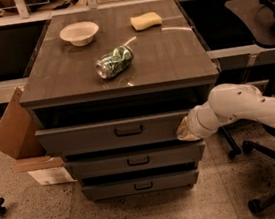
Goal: Close top drawer
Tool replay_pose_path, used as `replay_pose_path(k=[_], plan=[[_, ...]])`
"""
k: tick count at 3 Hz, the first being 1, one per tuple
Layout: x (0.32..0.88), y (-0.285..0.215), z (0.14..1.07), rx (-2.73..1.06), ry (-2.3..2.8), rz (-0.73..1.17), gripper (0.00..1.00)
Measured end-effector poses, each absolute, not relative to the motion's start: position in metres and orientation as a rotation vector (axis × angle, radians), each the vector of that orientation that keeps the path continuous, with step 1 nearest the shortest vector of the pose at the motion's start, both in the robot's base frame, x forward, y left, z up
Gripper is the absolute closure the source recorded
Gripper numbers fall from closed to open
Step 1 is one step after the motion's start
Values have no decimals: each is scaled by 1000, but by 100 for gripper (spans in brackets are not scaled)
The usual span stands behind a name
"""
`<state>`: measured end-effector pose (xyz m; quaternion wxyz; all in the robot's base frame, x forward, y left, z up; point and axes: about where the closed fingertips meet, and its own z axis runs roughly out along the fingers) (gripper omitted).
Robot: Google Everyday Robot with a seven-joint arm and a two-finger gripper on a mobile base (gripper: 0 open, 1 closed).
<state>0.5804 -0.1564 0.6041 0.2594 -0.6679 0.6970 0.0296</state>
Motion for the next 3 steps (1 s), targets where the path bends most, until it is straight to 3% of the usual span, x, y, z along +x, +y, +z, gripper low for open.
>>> replay_pose_path(k=[3], plan=[[605, -156, 600, -1797, 1869, 85, 100]])
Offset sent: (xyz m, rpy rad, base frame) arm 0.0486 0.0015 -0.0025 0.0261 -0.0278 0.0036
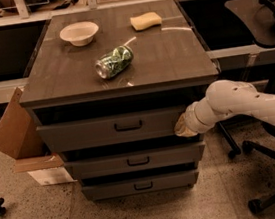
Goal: Close top drawer
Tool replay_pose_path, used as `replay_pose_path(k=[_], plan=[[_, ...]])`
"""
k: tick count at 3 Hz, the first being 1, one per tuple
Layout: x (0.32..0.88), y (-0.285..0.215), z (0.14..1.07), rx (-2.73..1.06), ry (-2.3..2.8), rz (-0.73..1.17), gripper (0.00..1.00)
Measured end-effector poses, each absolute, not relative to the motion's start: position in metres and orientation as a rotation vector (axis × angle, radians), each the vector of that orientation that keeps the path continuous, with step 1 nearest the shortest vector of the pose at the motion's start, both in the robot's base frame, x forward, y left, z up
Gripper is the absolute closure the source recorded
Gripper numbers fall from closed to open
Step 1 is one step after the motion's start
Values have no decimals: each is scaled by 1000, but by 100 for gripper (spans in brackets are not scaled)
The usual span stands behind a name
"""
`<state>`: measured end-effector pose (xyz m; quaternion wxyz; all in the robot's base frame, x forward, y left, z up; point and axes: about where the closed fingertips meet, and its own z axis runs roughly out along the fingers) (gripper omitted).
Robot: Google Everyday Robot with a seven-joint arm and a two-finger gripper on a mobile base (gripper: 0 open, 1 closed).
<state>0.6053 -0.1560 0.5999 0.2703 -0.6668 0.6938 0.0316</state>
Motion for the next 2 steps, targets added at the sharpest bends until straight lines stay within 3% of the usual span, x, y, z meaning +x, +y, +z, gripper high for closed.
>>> replay_pose_path(k=[2], plan=[[566, -175, 660, -1832, 1752, 86, 100]])
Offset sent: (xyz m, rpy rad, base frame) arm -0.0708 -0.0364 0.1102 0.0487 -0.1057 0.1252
